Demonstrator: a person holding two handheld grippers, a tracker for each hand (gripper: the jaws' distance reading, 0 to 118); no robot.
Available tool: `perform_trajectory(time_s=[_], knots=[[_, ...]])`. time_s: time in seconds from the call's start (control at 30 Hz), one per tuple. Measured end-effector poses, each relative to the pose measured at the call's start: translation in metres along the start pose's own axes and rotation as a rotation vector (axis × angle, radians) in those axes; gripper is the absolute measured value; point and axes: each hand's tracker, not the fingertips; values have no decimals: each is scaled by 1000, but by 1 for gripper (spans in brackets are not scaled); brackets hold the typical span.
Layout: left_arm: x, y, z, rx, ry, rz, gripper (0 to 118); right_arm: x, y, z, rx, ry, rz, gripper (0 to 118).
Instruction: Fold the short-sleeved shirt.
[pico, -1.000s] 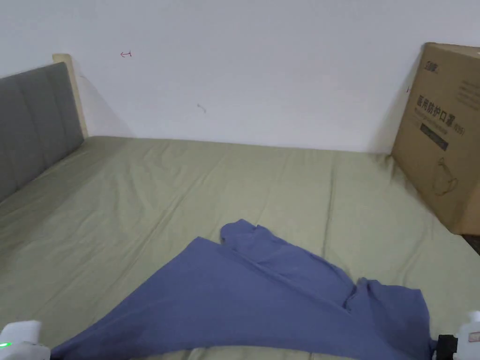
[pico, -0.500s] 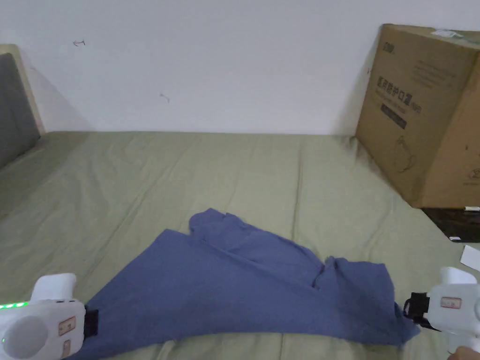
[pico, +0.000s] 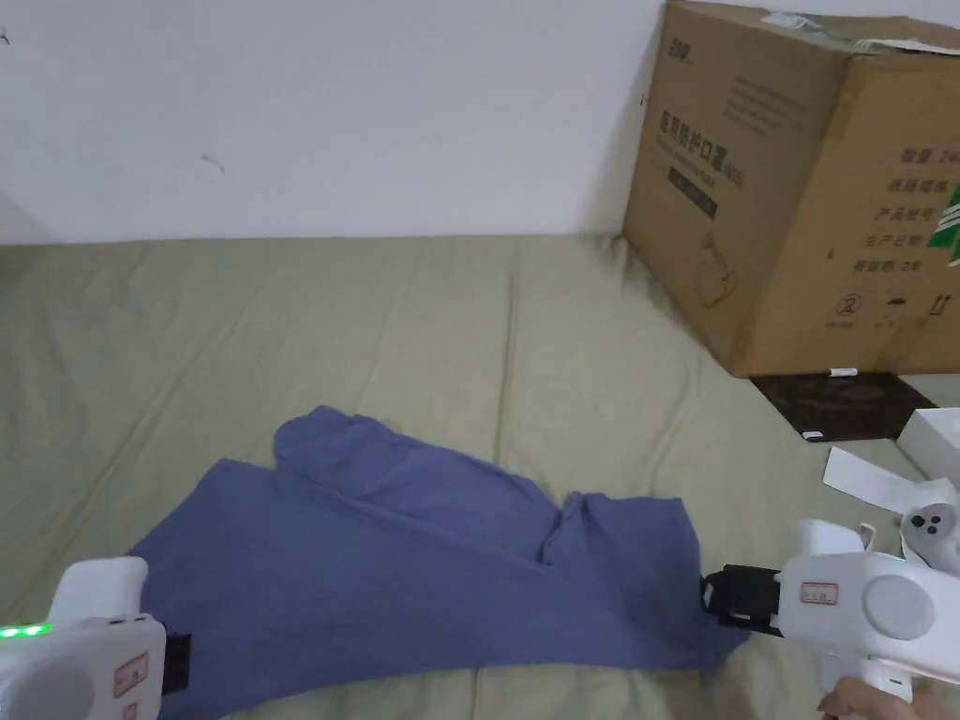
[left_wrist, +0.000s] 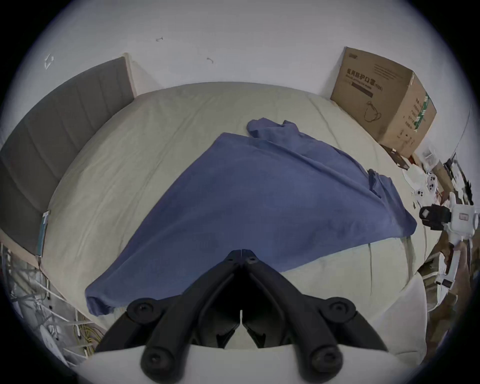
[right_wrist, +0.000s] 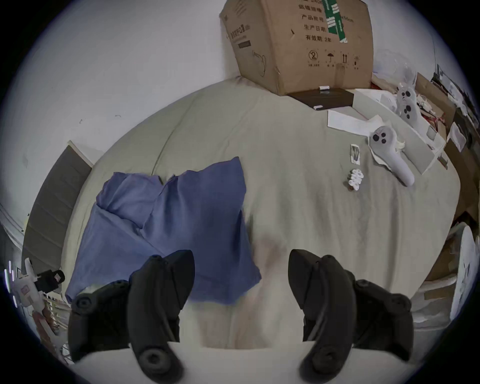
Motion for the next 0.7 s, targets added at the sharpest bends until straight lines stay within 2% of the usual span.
perform_trajectory(time_s=[0.07, 0.1, 0.13, 0.2, 0.23, 0.27, 0.37, 0.5, 0.7], knots=[[6, 5, -7, -18, -19, -10, 0, 2, 4, -16, -31, -5, -17, 77], [8, 8, -12, -27, -25, -17, 0, 2, 4, -22, -41, -4, -25, 70], [11, 11, -16, -39, -25, -25, 0, 3, 2, -29, -55, 4, -25, 50], [16, 14, -22, -50, -26, -41, 0, 2, -1, -41, -85, -3, -25, 27], [17, 16, -27, -62, -25, -49, 0, 1, -5, -47, -107, -13, -18, 27], [18, 17, -30, -71, -24, -52, 0, 0, -9, -48, -99, -48, -14, 3], [20, 21, -35, -81, -22, -65, 0, -3, -11, -35, -59, -13, -16, 3], [15, 29, -44, -87, -14, -62, 0, -7, -3, -21, -53, -13, 14, 3], [-3, 68, -66, -67, 6, -29, 0, -17, 6, -14, -32, -2, 12, 3]])
